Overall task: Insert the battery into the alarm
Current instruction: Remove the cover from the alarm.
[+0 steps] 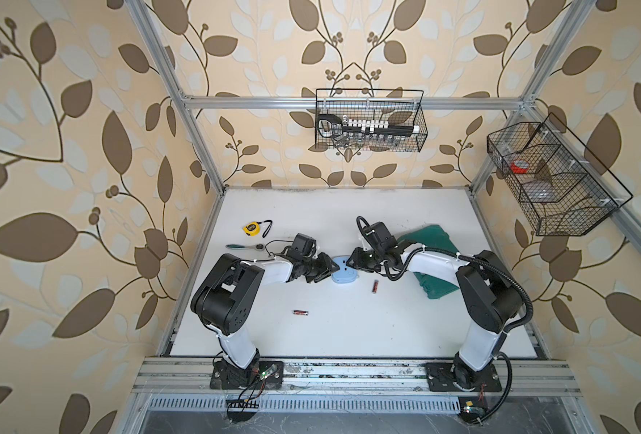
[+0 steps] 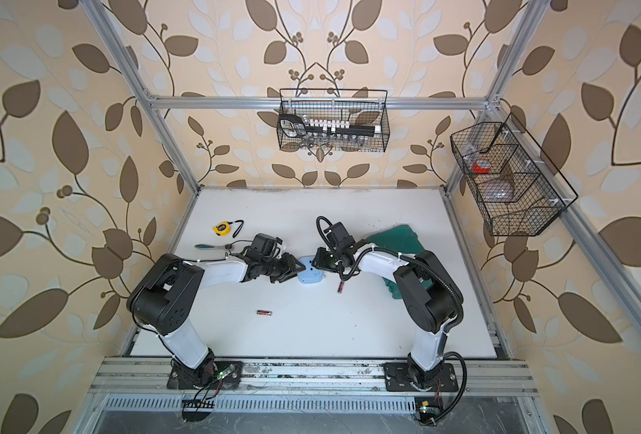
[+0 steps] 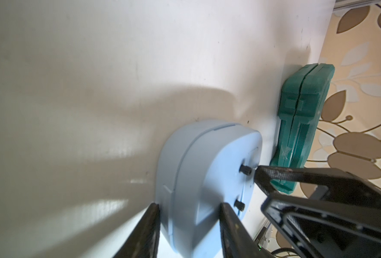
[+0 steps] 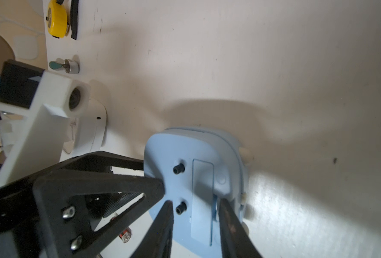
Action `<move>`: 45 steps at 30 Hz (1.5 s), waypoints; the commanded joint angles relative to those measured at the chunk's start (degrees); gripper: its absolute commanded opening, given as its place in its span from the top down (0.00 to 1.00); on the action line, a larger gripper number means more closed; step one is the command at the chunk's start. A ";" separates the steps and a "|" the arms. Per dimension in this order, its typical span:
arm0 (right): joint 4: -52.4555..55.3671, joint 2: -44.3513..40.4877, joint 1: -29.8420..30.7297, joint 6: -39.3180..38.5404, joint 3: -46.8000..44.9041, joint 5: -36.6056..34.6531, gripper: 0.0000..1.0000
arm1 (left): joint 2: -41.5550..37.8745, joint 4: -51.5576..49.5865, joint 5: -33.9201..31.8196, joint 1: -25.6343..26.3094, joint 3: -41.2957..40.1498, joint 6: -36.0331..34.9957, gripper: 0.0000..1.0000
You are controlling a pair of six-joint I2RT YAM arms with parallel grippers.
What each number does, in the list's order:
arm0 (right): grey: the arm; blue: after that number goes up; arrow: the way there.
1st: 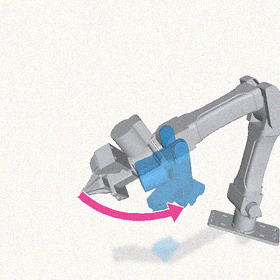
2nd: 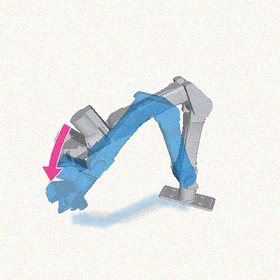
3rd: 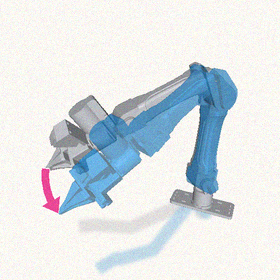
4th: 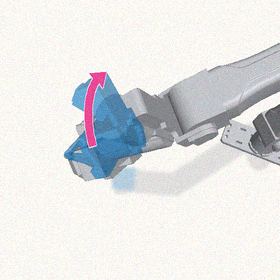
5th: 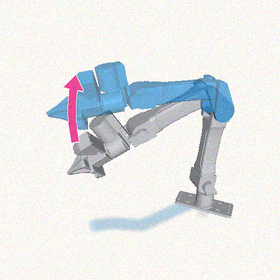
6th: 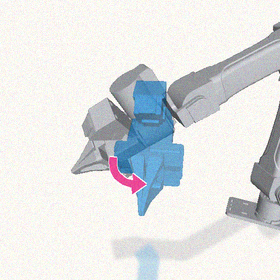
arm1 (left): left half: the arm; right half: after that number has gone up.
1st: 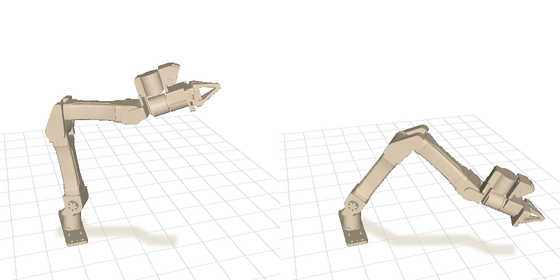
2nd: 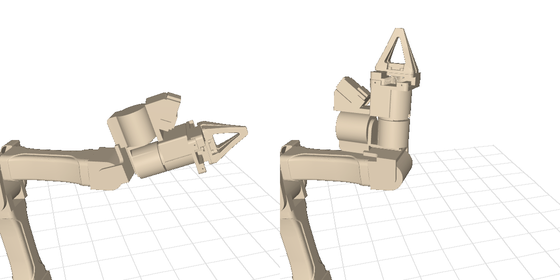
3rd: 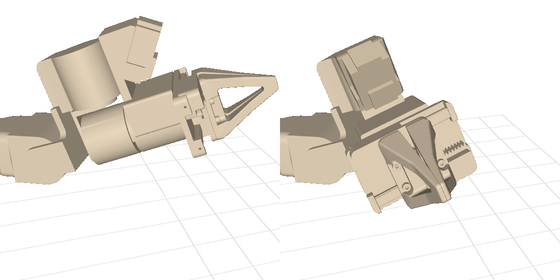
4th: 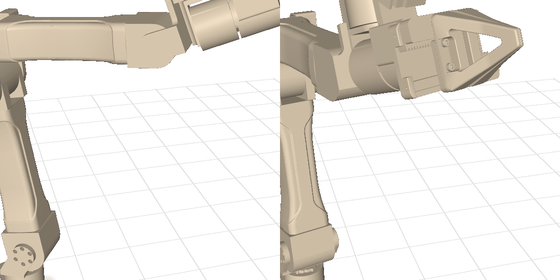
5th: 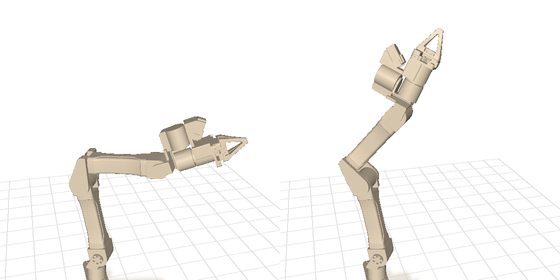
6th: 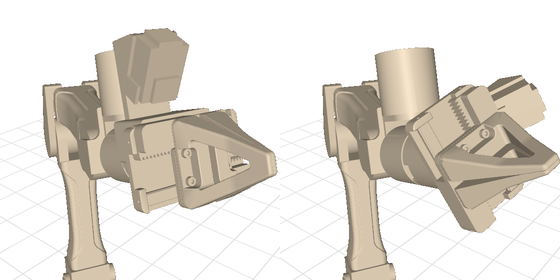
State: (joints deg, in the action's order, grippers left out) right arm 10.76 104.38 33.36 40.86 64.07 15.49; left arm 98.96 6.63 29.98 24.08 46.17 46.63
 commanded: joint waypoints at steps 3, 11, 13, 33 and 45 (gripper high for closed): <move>-1.66 3.32 0.03 1.13 -2.38 3.98 0.64 | 2.05 -4.96 -1.94 0.62 -0.03 -1.28 0.56; -12.23 1.03 -1.67 4.72 -6.00 13.67 0.66 | 2.06 -4.96 -1.87 0.62 -0.03 -1.28 0.57; -14.30 0.81 -2.10 5.81 -6.62 15.35 0.67 | 2.02 -5.05 -1.94 0.62 -0.12 -1.19 0.57; -18.26 -1.96 -3.53 7.87 -9.24 15.36 0.75 | 2.29 -5.40 -2.55 0.62 -0.11 -1.13 0.57; -19.12 -3.16 -4.18 8.45 -10.57 14.51 0.76 | 2.46 -5.49 -2.64 0.62 -0.01 -1.19 0.57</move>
State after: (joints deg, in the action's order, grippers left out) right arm -7.44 102.72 28.91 48.69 55.05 28.93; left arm 99.07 6.26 29.65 23.97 46.44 46.63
